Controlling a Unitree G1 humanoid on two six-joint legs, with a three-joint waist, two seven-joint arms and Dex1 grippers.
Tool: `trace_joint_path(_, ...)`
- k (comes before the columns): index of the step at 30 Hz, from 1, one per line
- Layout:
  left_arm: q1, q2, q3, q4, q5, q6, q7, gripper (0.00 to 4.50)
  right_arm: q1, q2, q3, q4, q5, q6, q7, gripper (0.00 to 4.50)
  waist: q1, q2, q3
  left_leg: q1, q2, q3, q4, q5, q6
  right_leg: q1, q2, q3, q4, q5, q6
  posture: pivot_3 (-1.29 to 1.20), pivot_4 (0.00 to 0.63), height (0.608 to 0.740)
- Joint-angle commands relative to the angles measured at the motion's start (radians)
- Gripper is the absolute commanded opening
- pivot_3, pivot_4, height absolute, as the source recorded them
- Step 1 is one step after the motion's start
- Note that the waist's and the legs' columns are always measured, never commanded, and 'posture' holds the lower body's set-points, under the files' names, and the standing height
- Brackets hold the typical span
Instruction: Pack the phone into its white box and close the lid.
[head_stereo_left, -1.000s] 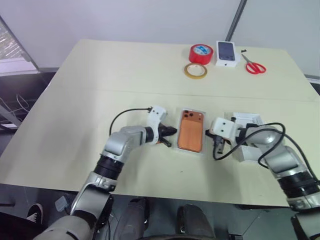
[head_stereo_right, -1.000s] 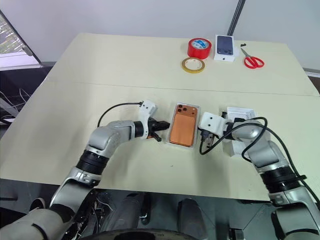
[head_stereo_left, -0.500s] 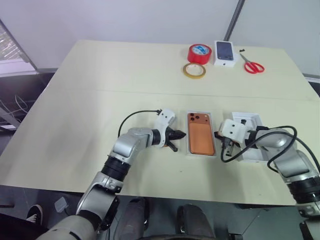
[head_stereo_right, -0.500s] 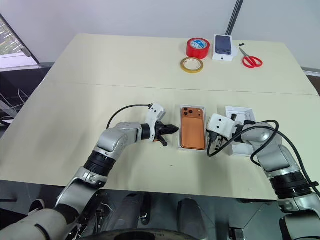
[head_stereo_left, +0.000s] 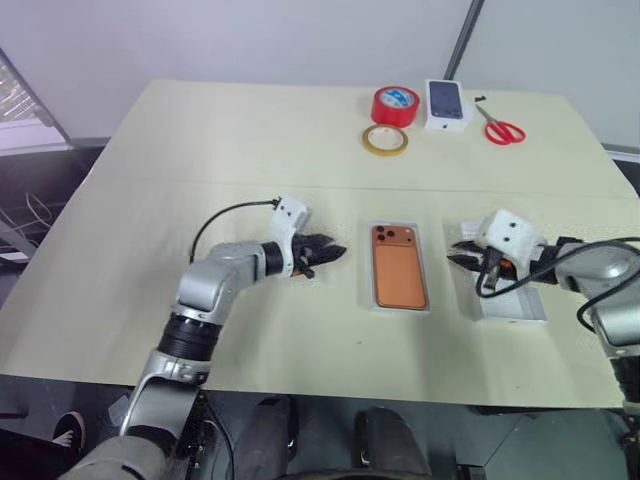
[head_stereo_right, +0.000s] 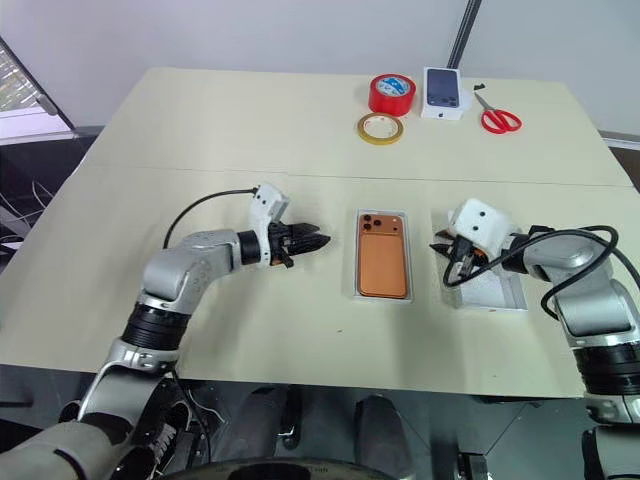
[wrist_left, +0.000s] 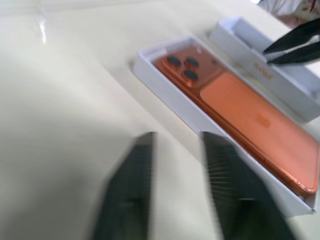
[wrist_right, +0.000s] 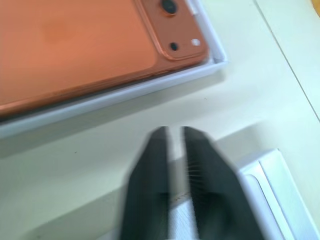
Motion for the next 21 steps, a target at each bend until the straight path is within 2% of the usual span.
trace_joint_path(1,0.016,0.049,0.041,-0.061,-0.044,-0.077,-0.089,3.95,-0.04,0.058,-0.063,-0.053,0.026,0.07,-0.123,2.93,-0.01,0.0,0.0,0.0,0.0,0.0,0.0,0.001,-0.002,0.0,0.0,0.0,0.0,0.0,0.0,0.0,0.15,0.728)
trace_joint_path(2,0.02,0.077,0.067,-0.059,-0.067,-0.098,-0.131,4.46,-0.04,0.103,-0.078,-0.108,0.046,0.126,-0.176,3.46,-0.012,0.0,0.0,0.0,0.0,0.0,-0.001,0.001,-0.002,0.0,0.0,0.0,0.0,0.0,0.0,0.0,0.15,0.728)
trace_joint_path(4,0.026,0.116,0.097,-0.049,-0.091,-0.132,-0.188,4.5,-0.032,0.148,-0.094,-0.181,0.054,0.205,-0.245,4.44,-0.017,0.001,0.0,0.0,0.001,0.0,-0.001,0.001,-0.003,-0.002,0.0,0.0,0.0,0.0,0.0,0.0,0.15,0.728)
trace_joint_path(7,0.043,0.188,0.118,-0.023,-0.077,-0.253,-0.283,4.5,0.028,0.182,-0.132,-0.255,0.045,0.376,-0.34,4.44,-0.014,0.002,0.001,-0.001,0.001,0.0,-0.002,0.002,-0.003,-0.003,0.0,0.0,0.001,0.0,0.0,0.0,0.15,0.728)
trace_joint_path(11,0.079,0.238,0.136,0.008,-0.065,-0.408,-0.371,4.5,0.095,0.205,-0.16,-0.358,0.072,0.546,-0.4,4.44,-0.012,0.002,0.001,-0.001,0.0,0.0,-0.002,0.0,-0.001,-0.002,-0.001,0.0,0.0,0.0,-0.001,0.0,0.15,0.728)
trace_joint_path(14,0.131,0.255,0.161,-0.012,-0.088,-0.488,-0.426,4.5,0.074,0.216,-0.196,-0.448,0.158,0.771,-0.404,4.44,-0.017,0.003,0.001,-0.001,0.0,0.001,-0.002,0.0,0.0,-0.003,-0.002,0.001,0.0,-0.002,-0.004,0.0,0.15,0.728)
trace_joint_path(21,0.171,0.279,0.164,-0.007,-0.094,-0.563,-0.498,4.5,0.021,0.172,-0.193,-0.525,0.254,1.098,-0.407,4.44,-0.019,0.003,0.001,-0.002,0.001,0.001,-0.004,0.0,0.0,-0.005,-0.001,0.002,0.0,-0.001,-0.003,0.0,0.15,0.728)
